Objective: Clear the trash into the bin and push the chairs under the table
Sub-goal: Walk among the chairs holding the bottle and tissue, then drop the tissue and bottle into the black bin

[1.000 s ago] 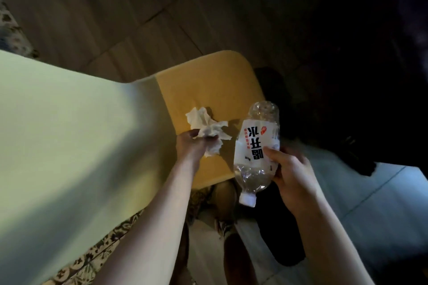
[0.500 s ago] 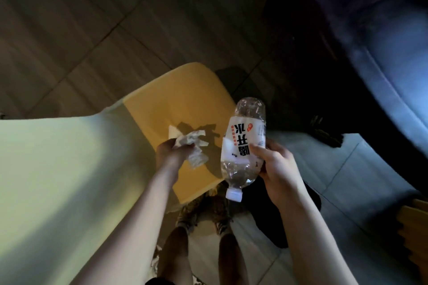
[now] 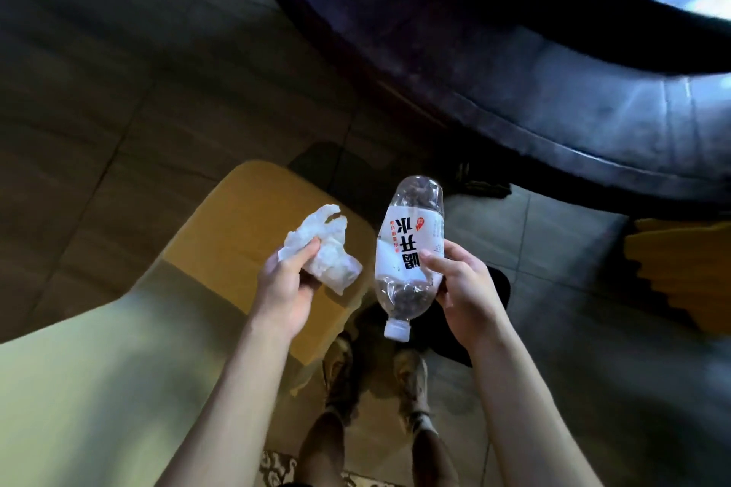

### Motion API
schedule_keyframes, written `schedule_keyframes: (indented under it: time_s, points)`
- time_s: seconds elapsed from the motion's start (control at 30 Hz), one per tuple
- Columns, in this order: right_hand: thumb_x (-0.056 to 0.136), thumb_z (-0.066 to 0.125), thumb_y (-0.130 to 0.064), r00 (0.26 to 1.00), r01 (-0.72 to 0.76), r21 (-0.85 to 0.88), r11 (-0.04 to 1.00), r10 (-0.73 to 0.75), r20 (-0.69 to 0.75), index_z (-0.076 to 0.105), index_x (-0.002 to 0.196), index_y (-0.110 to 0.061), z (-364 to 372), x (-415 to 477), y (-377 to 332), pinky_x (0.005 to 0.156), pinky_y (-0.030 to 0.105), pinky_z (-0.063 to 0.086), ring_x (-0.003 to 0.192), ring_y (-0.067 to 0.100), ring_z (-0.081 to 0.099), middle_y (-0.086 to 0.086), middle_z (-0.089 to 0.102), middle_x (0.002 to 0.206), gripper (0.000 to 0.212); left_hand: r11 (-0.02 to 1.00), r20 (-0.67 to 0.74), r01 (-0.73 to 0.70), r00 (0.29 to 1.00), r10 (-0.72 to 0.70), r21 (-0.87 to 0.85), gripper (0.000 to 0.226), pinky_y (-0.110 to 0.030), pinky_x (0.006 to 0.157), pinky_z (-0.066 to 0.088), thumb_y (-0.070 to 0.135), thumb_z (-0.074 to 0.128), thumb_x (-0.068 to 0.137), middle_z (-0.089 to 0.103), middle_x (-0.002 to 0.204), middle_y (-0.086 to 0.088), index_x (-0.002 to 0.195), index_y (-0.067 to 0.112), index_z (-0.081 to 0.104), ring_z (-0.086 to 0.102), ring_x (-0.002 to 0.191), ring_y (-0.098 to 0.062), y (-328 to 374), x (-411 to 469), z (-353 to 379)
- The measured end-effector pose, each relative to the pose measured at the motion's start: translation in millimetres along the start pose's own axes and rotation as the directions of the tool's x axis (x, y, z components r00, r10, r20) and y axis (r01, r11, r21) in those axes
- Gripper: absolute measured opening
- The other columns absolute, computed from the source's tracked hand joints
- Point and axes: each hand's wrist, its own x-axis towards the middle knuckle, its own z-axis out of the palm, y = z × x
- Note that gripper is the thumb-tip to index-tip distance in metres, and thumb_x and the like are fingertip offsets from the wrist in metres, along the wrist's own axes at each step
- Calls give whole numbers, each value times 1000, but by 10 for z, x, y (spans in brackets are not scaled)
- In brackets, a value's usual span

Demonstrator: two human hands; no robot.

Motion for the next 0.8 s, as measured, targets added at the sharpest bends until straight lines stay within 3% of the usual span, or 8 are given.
schedule_keyframes:
  time_s: [0.07, 0.2, 0.3, 0.47, 0.63, 0.8]
  points:
    - [94, 64, -3, 999, -11, 29, 1000, 13, -50, 72, 118, -7, -231, -28, 74, 73, 37, 62, 96, 32, 78, 15, 79, 106, 25, 999, 46, 28, 999, -29, 19, 41, -32, 79, 59, 13, 70, 89, 72, 122, -12, 129, 8, 65, 70, 111, -26, -94, -37, 131]
    - [92, 66, -1, 987, -21, 67, 997, 31, -155, 71, 119, -5, -731, 7, 299, 92, 50, 59, 102, 39, 75, 18, 79, 107, 27, 995, 34, 46, 998, -49, 89, 32, -30, 71, 60, 4, 68, 89, 75, 112, -11, 121, 8, 67, 73, 97, -21, -403, -77, 406]
    - [91, 68, -1, 974, -22, 98, 995, 43, -221, 71, 119, -4, -1155, 53, 521, 95, 53, 57, 103, 40, 74, 18, 79, 107, 29, 988, 11, 54, 998, -56, 142, 25, -29, 71, 60, -2, 70, 87, 79, 97, -6, 109, 9, 68, 75, 86, -19, -714, -92, 622]
    - [90, 71, -2, 955, -29, 137, 990, 68, -287, 73, 112, -11, -1899, 207, 927, 91, 53, 59, 99, 37, 75, 15, 80, 102, 24, 960, 16, 78, 996, -85, 269, 23, -26, 72, 59, -7, 70, 85, 75, 93, -9, 102, 8, 67, 73, 78, -17, -1371, -63, 1034]
    - [93, 69, -8, 950, -43, 98, 994, 71, -303, 72, 110, -18, -2466, 557, 1417, 84, 48, 62, 92, 28, 78, 11, 81, 100, 20, 926, -19, 134, 990, -136, 352, 26, -42, 89, 54, -3, 71, 86, 74, 103, -15, 110, 6, 68, 70, 89, -27, -2132, 125, 1310]
    - [96, 66, -7, 943, -90, 81, 993, 111, -313, 69, 110, -16, -2803, 1080, 1881, 93, 49, 59, 104, 31, 72, 15, 76, 108, 16, 863, -65, 190, 981, -180, 469, 34, -50, 92, 58, 8, 76, 86, 73, 112, -16, 117, 16, 67, 70, 104, -34, -2817, 476, 1275]
